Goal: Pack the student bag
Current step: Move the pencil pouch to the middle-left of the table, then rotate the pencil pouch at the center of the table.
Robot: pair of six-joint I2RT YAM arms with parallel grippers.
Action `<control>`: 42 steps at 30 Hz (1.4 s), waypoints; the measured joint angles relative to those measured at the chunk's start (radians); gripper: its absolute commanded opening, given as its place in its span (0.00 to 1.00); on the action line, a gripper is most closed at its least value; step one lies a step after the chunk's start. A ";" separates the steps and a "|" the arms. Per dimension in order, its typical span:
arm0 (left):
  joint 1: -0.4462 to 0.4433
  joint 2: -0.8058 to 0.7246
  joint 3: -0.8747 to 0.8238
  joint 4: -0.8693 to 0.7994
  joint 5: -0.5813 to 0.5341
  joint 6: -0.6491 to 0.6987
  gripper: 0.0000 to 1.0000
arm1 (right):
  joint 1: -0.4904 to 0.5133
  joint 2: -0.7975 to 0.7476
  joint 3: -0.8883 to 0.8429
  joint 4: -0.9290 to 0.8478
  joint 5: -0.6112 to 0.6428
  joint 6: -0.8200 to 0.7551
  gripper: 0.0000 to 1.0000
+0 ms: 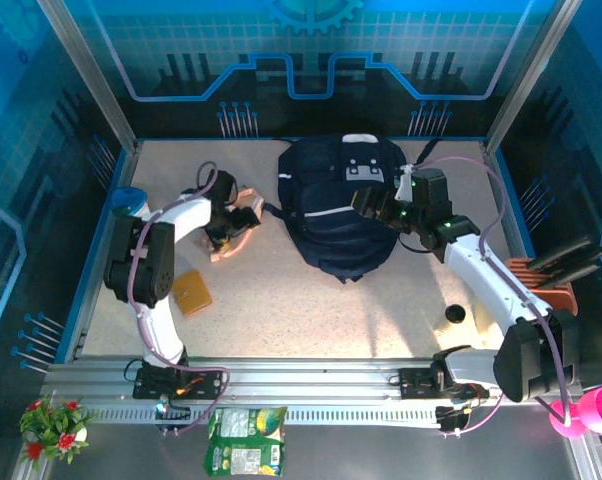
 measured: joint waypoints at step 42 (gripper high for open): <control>0.132 -0.119 -0.156 0.088 0.216 0.126 0.85 | 0.379 0.444 0.329 -0.095 0.160 0.061 0.82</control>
